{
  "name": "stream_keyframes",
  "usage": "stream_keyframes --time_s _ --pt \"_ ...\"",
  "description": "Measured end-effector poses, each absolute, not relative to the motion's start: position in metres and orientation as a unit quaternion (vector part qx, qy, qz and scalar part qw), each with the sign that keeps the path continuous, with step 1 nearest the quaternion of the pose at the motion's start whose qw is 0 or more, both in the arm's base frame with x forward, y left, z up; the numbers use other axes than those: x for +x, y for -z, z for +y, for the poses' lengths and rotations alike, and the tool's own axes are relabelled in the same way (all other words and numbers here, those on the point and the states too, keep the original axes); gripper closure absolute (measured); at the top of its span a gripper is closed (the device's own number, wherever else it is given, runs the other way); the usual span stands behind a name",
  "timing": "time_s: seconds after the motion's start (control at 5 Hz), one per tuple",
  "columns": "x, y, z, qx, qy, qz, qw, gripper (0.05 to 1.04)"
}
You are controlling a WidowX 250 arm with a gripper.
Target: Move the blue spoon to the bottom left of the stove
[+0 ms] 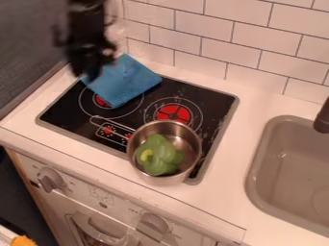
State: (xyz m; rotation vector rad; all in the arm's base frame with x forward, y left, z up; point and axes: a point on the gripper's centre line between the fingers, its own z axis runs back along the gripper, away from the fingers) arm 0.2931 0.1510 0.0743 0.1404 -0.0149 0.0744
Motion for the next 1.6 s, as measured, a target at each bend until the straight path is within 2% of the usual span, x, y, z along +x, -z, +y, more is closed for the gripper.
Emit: stream_keyframes --time_s 0.2,0.4,1.0,1.2,1.4,1.6 --pt "0.267 -0.060 0.178 0.072 -0.027 0.005 0.997 0.761" --pt "0.254 -0.052 0.190 0.073 -0.028 0.005 0.997 0.761" --pt "0.233 -0.009 0.190 0.067 -0.002 0.059 0.996 0.761" --pt "0.232 -0.008 0.190 0.067 0.000 0.060 0.996 0.685" --pt "0.230 -0.006 0.187 0.065 -0.006 0.060 0.996 0.377" --pt "0.231 -0.005 0.186 0.062 -0.007 0.055 0.997 0.112"
